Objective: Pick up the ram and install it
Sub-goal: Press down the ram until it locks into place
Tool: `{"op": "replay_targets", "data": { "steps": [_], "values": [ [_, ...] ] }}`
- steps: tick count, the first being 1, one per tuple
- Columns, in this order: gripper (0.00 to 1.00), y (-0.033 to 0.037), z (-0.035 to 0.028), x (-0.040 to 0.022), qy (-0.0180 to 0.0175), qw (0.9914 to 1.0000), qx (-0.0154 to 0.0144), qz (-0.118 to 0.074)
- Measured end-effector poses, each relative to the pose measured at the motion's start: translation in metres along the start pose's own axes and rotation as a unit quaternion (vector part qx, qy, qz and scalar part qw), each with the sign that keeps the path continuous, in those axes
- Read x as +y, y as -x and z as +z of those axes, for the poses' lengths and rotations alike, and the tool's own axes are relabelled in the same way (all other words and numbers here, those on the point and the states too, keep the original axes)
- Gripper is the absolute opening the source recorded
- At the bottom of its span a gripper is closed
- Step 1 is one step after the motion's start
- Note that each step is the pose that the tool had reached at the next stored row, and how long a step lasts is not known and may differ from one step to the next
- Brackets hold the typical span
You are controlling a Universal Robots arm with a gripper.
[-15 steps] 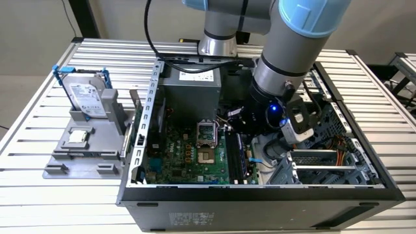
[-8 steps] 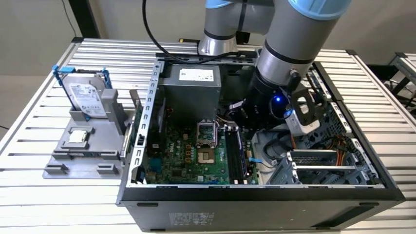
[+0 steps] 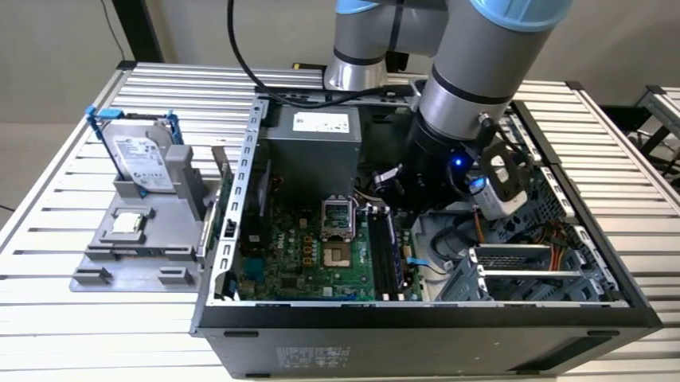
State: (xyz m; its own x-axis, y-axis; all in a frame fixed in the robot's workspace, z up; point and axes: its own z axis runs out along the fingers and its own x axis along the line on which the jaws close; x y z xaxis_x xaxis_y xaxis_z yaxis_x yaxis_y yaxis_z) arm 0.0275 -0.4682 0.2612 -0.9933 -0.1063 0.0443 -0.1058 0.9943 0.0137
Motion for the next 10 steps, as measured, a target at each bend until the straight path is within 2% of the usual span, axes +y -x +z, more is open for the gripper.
{"op": "replay_targets", "data": {
  "steps": [2, 5, 8, 10],
  "values": [
    [0.0, 0.0, 0.0, 0.0, -0.0008, 0.99983, 0.0002, -0.018],
    [0.0, 0.0, 0.0, 0.0, -0.0021, 0.99896, 0.0006, -0.045],
    [0.0, 0.0, 0.0, 0.0, -0.0033, 0.99735, 0.001, -0.073],
    [0.0, 0.0, 0.0, 0.0, -0.0041, 0.99586, 0.0012, -0.091]
  ]
}}
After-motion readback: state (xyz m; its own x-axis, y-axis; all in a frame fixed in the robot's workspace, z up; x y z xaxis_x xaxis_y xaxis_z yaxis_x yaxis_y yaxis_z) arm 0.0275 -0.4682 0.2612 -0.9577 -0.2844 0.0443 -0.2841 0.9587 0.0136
